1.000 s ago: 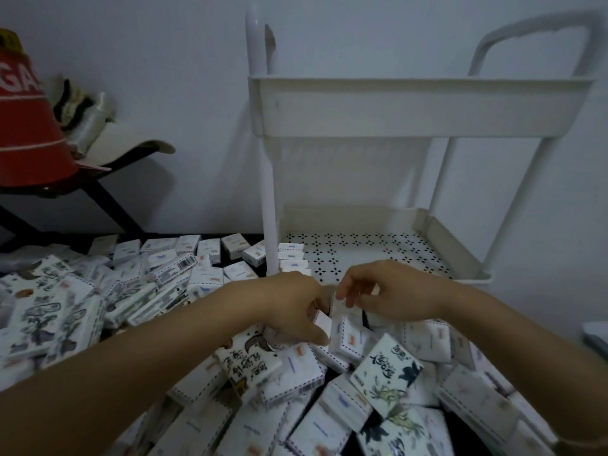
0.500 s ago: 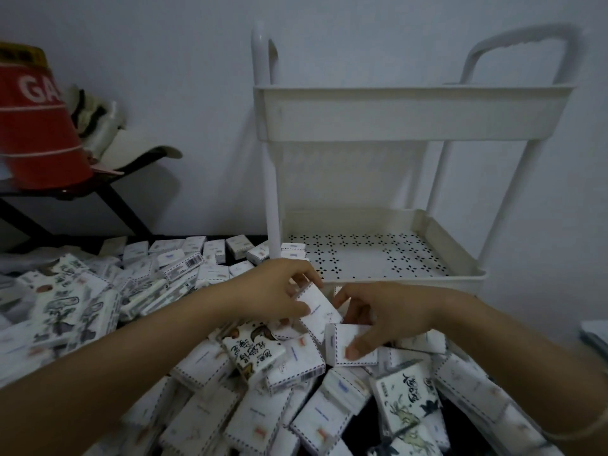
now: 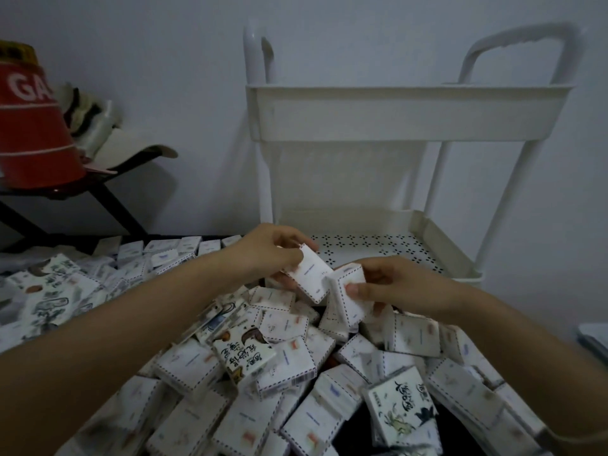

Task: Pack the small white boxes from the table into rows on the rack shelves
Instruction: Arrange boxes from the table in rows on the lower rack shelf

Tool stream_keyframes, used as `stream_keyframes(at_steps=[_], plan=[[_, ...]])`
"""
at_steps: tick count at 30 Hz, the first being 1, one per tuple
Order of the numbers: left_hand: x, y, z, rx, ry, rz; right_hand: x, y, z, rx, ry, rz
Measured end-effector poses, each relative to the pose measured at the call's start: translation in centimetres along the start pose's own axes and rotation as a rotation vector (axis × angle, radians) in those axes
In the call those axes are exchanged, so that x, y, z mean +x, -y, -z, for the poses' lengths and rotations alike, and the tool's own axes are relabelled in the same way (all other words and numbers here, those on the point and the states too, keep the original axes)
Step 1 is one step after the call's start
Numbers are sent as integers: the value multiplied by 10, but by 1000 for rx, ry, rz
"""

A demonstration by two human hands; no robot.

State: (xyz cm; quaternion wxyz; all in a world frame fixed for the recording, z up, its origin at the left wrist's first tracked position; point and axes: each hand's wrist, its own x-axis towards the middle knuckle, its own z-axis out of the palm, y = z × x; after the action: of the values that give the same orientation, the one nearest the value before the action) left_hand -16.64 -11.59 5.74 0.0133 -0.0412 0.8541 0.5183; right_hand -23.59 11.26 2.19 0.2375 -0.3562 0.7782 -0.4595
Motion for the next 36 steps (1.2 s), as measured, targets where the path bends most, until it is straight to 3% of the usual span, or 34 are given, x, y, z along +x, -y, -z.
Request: stream_keyframes(at_steps=[4,7,10,15,21,28,32,36], plan=[[15,-25,9,212,-50,-177,5,-11,15,146,-186,-80],[39,-43,12,682,-96,-333,15,-18,22,185,-307,-152],[68,-50,2,1073,-78,-382,22,-21,20,288,-397,-169],[108,-55,-3,1078,-91,-305,33,-24,18,247,-477,-164],[128,-40,-4,1362,43,-155,41,-31,25,143,-484,-158],[132,-21,-1,1493,118,2,51,-34,25,-33,-537,-150],[131,-16,-1,1558,143,12,62,-29,22,-211,-563,-147],[130,-16,-3,1532,194,19,86,-23,16,-172,-612,-99]])
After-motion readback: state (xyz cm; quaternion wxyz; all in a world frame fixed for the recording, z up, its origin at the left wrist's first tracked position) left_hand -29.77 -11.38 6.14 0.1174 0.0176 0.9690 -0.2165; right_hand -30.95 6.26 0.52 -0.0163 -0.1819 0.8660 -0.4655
